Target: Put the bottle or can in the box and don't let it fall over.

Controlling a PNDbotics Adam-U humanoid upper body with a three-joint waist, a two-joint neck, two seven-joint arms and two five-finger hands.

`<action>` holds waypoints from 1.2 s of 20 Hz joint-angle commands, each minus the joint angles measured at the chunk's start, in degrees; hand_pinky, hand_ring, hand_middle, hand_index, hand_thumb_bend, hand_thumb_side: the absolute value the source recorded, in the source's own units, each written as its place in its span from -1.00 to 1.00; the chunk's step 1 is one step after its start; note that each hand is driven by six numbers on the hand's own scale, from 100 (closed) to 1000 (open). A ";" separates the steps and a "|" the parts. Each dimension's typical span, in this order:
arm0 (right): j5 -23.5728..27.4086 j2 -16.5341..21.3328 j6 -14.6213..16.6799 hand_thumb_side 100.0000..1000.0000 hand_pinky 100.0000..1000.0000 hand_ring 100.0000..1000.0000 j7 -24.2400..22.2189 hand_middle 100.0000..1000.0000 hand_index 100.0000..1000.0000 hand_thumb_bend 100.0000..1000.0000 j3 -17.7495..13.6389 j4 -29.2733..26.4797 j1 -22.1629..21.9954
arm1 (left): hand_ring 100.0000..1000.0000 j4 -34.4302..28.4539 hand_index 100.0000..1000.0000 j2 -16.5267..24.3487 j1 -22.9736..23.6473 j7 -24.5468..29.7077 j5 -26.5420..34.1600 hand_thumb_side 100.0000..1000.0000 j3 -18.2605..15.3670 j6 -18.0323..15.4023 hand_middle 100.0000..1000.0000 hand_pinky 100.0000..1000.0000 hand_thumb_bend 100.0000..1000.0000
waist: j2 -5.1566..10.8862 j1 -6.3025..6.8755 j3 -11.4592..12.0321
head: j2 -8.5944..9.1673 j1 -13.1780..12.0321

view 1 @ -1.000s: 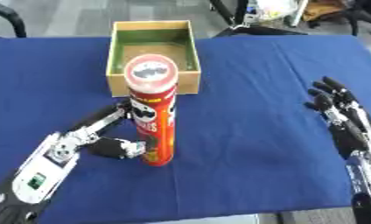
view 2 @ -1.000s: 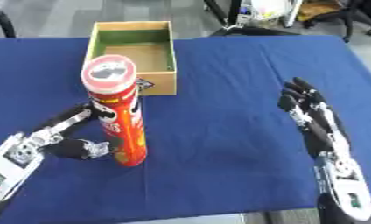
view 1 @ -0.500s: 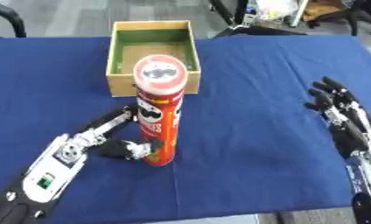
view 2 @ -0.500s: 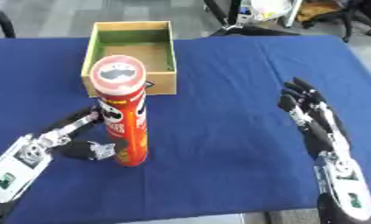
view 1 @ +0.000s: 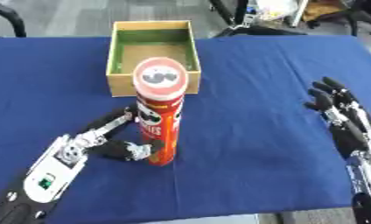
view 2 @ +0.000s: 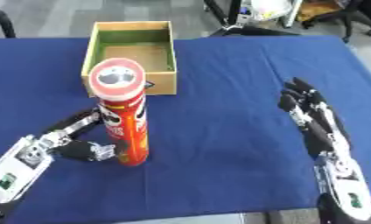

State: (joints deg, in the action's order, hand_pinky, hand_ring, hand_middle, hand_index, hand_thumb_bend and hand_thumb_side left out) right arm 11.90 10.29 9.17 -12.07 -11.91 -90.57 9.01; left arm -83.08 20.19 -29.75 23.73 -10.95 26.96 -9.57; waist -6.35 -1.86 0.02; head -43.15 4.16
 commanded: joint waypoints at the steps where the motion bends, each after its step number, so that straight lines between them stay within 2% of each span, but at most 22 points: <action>1: 0.45 0.66 0.19 -0.24 0.54 0.78 -0.30 0.66 0.83 0.05 0.02 -0.39 0.68 | 0.89 -1.09 1.00 0.43 -1.04 0.24 0.15 0.15 -0.31 -0.22 0.94 0.51 -0.22 | 0.63 0.03 0.00 | 0.11 -0.09; 10: 0.46 0.72 0.18 -0.24 0.54 0.78 -0.37 0.66 0.83 0.05 0.00 -0.32 0.74 | 0.89 -0.37 1.00 0.61 -1.15 -0.29 -2.13 0.13 -0.70 -1.00 0.94 0.52 0.19 | 0.59 -0.01 0.05 | 0.10 -0.07; 13: 0.48 0.71 0.19 -0.24 0.54 0.78 -0.45 0.66 0.83 0.05 0.04 -0.27 0.80 | 0.89 0.29 1.00 0.30 -1.47 -0.32 -3.42 0.14 -0.82 -1.57 0.94 0.52 0.27 | 0.57 -0.09 0.04 | 0.12 -0.11; 24: 0.64 0.78 0.30 -0.25 0.54 0.78 -0.60 0.66 0.83 0.06 0.03 0.08 0.97 | 0.89 4.28 1.00 -1.96 -3.12 -1.69 -4.74 0.15 -1.35 -2.40 0.94 0.51 0.18 | 0.30 -0.48 -0.25 | 0.14 -0.31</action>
State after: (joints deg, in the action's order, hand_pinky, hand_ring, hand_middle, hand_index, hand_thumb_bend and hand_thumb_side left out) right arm 11.97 10.29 9.33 -12.41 -11.91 -89.97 9.31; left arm -78.58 18.25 -31.83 22.39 -15.51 26.23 -11.84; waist -6.46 -2.30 -0.08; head -43.15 4.06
